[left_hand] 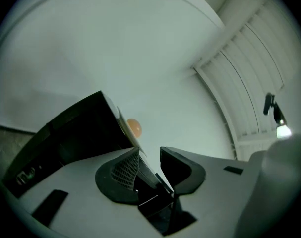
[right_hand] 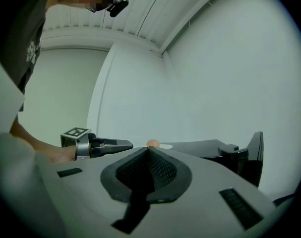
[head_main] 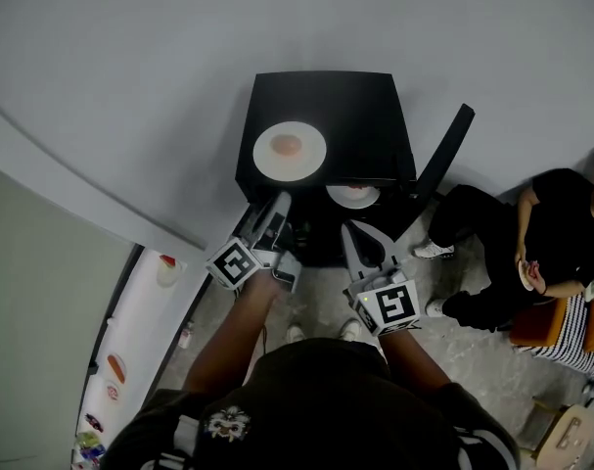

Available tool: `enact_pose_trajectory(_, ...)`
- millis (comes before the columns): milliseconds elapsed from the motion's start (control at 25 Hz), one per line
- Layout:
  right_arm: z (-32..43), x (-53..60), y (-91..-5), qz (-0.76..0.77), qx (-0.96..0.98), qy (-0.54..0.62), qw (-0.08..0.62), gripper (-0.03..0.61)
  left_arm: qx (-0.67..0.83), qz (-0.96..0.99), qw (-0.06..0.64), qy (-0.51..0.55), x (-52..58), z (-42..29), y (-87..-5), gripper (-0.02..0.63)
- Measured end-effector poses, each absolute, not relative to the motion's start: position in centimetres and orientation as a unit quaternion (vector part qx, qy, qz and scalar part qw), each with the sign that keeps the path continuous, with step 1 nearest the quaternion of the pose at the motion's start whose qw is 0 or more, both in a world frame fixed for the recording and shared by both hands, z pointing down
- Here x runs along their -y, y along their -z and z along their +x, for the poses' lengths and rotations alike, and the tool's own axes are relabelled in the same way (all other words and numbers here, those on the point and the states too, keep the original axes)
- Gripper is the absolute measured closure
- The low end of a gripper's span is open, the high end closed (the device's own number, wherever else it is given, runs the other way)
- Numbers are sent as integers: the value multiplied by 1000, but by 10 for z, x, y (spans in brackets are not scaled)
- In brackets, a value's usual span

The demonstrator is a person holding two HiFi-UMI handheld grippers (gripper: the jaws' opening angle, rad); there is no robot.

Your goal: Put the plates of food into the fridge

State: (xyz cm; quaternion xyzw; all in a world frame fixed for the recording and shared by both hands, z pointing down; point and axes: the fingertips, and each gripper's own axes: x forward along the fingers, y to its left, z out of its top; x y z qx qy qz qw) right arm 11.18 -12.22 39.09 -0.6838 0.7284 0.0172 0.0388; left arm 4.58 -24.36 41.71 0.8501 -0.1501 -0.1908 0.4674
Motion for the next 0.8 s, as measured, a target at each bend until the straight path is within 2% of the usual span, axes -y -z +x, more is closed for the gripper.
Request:
enact_pose_trajectory(80,109,123,-389,-681,-731,-18,45,554,138,810,526,221,250,49,-413,488)
enact_pose_trajectory(360,108,124,-391,-675,-735,-13,57,554,113,717,637,262,271,54,-424,480)
enact_pose_trajectory(800,110,126,-394,-665,-746,-13,45,554,107,689,664,271,276,61,-423,477)
